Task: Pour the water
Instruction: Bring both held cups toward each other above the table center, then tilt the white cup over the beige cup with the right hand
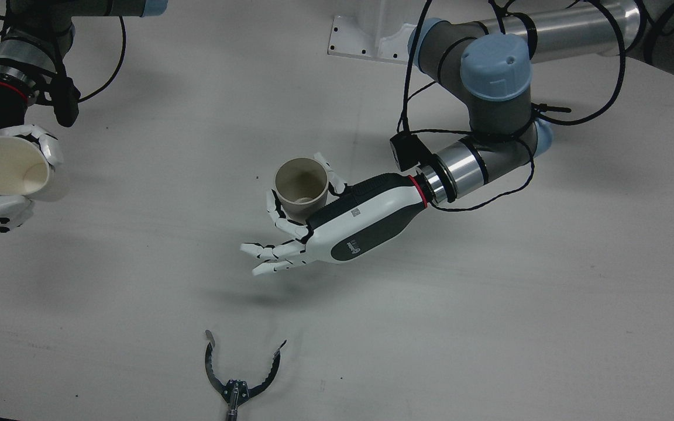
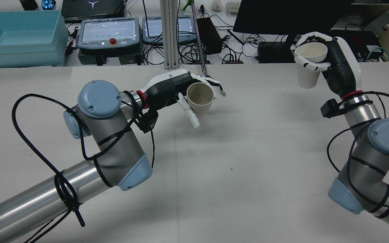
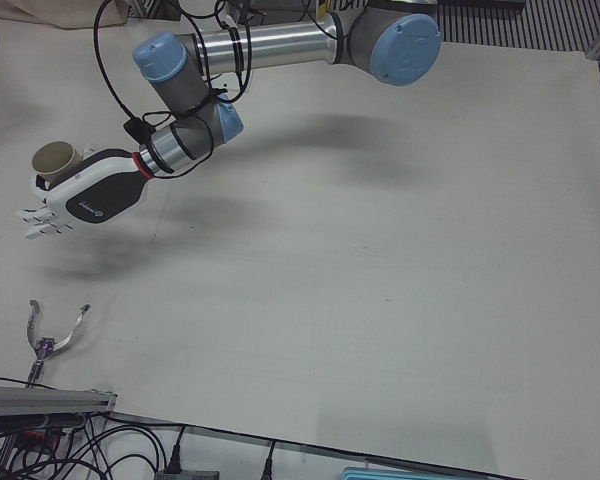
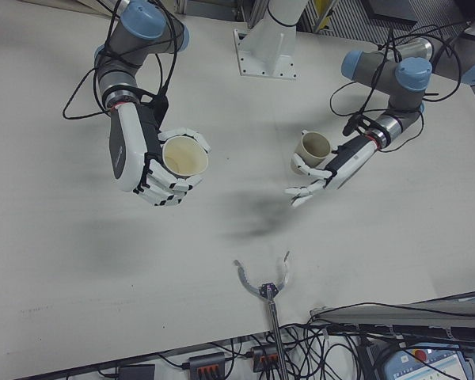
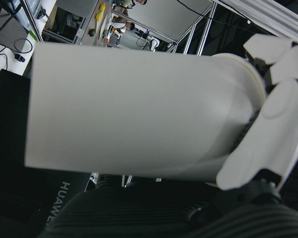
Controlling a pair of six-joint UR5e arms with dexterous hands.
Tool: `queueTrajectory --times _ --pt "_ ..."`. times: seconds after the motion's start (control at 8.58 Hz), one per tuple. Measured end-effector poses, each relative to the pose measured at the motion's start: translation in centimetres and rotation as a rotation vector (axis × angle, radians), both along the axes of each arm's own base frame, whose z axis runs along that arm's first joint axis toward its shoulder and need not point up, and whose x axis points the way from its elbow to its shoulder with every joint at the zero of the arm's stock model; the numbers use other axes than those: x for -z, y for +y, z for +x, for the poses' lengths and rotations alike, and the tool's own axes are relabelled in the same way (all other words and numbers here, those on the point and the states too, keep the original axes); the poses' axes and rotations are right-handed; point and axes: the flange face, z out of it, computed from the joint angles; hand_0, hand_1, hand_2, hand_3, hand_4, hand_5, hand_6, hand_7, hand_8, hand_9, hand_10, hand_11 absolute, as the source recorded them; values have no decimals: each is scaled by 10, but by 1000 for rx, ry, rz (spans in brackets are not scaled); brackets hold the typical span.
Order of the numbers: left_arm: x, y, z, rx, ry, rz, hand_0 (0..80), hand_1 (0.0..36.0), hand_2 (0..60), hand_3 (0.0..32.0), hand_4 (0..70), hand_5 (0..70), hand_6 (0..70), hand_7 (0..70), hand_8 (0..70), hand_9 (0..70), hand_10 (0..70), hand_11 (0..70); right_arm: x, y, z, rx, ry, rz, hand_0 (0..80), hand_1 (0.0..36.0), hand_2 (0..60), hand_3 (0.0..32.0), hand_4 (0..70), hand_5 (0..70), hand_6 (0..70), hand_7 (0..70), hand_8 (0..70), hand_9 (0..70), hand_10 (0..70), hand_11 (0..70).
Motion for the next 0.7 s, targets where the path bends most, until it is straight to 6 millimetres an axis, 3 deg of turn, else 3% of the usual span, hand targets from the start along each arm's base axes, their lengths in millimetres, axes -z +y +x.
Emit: queueTrajectory --times 0.12,0.35,0.47,0.7 --pt "18 21 22 -40 -7 23 800 283 62 0 678 397 149 188 60 78 76 132 13 -5 -7 9 29 22 506 360 600 0 234 437 646 679 438 518 473 692" --pt "31 46 48 -75 -25 58 800 278 77 0 675 390 150 189 63 82 79 135 54 -15 -25 25 96 91 516 360 600 0 222 441 647 672 432 506 489 700" --pt "32 50 52 -78 -31 66 800 277 80 0 678 390 153 191 66 86 80 137 76 -13 -35 25 129 128 521 360 600 0 229 449 652 679 429 501 489 700" --pt "29 47 54 -75 -42 69 800 279 71 0 675 395 153 193 68 88 82 139 125 12 -46 27 206 228 523 360 600 0 243 460 651 691 417 485 482 700"
